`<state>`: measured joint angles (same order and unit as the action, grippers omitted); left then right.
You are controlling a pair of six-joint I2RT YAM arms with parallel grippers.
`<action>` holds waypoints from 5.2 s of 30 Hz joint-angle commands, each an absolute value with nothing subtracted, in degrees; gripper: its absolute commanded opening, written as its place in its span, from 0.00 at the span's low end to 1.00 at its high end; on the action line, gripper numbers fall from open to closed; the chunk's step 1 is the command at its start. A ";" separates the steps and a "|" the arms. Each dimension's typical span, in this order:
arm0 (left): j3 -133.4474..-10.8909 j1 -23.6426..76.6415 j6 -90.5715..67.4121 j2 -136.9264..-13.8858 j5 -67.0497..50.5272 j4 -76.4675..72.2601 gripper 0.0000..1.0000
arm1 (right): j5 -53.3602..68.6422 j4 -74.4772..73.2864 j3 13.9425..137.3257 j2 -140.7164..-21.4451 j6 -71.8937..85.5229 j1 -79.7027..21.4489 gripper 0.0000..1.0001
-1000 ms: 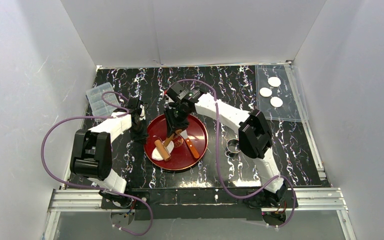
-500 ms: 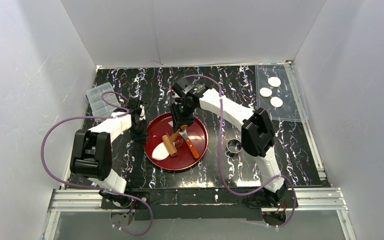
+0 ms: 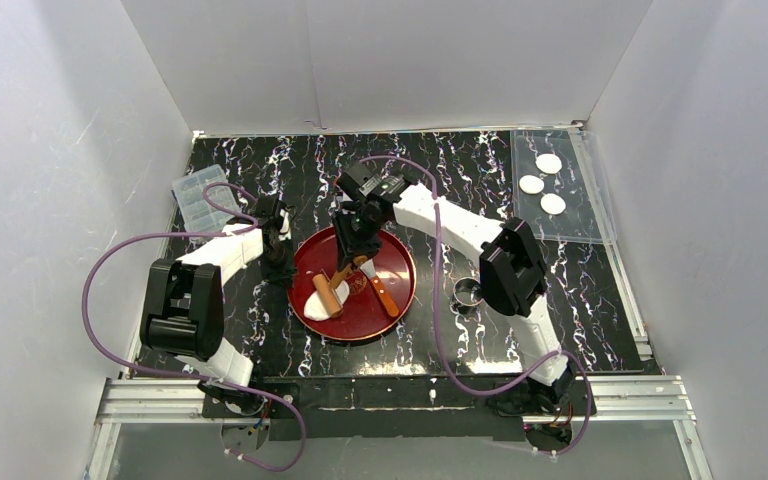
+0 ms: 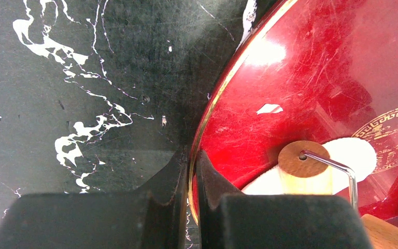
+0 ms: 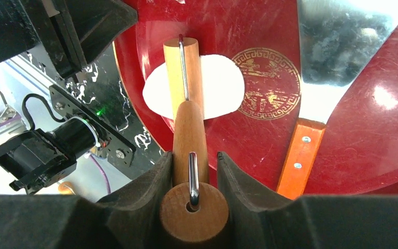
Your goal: Roll out the dumpling wrappers from the dough
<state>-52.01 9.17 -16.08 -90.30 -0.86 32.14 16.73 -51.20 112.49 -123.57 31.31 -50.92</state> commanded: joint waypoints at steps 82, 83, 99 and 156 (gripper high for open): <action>-50.57 8.79 -15.03 -86.81 2.80 31.46 0.00 | 20.90 -51.60 117.56 -126.96 30.88 -54.56 0.01; -50.53 8.79 -15.05 -86.80 2.80 31.46 0.00 | 20.36 -51.90 117.18 -127.22 30.58 -54.58 0.01; -50.32 8.79 -15.05 -86.23 2.49 31.21 0.00 | 5.16 -54.48 106.79 -122.71 24.22 -49.51 0.01; -50.41 8.79 -14.78 -86.11 2.82 31.11 0.00 | 17.60 -48.60 116.67 -118.32 31.75 -51.42 0.01</action>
